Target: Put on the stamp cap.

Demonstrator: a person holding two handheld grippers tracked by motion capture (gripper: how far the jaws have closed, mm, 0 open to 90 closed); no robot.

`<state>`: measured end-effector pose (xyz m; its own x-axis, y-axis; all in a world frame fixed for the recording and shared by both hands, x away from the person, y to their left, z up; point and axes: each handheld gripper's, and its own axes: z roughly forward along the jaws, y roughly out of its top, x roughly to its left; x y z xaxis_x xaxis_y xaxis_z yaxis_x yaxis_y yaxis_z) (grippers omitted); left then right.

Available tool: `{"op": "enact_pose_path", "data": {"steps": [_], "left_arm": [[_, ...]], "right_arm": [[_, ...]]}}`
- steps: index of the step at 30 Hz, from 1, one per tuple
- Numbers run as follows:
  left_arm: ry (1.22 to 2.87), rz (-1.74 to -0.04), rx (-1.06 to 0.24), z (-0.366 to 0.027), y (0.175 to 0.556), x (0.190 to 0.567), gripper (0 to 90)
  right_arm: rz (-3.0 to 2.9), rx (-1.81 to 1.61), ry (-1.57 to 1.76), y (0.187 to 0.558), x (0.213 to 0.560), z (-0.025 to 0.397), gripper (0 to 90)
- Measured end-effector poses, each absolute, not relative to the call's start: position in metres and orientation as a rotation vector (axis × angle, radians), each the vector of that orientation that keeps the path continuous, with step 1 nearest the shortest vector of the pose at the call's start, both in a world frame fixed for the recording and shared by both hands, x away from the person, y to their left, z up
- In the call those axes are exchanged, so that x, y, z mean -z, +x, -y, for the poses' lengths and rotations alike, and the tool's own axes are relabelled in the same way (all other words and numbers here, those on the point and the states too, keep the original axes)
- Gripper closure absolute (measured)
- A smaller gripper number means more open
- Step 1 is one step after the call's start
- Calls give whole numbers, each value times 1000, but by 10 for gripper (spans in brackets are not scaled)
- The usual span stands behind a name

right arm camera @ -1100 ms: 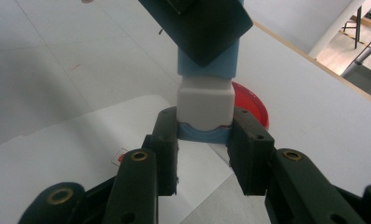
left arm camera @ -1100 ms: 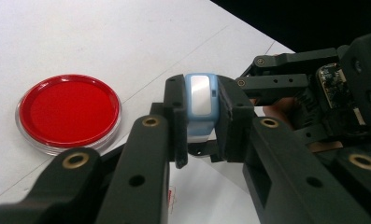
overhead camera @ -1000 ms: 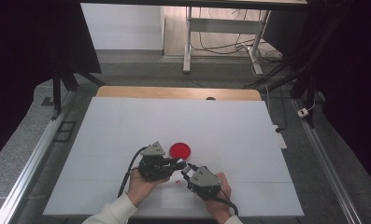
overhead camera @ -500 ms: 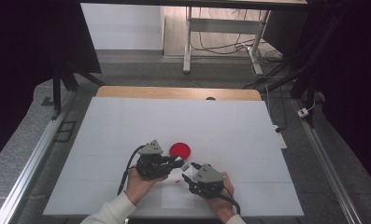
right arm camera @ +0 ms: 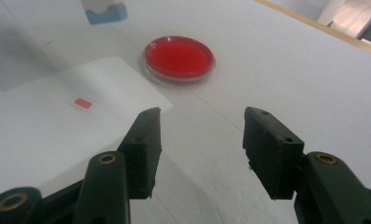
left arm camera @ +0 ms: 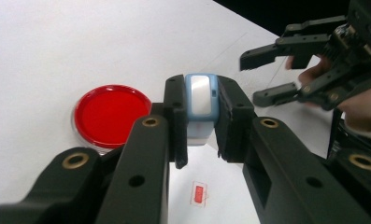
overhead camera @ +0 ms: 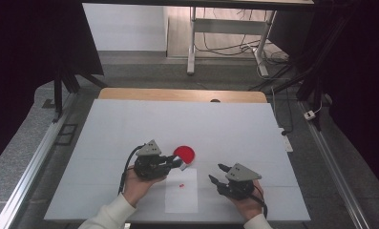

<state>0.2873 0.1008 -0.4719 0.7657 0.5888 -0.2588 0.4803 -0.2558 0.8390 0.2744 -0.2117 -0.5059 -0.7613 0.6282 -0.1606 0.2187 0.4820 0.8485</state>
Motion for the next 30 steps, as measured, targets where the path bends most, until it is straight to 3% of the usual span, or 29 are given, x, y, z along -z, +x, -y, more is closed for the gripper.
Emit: {"op": "enact_pose_path", "data": {"steps": [30], "left_arm": [[1921,-824,-174,-116,293,465,755]], "right_arm": [[-2228,-1145,824,279,508,286,466]]}}
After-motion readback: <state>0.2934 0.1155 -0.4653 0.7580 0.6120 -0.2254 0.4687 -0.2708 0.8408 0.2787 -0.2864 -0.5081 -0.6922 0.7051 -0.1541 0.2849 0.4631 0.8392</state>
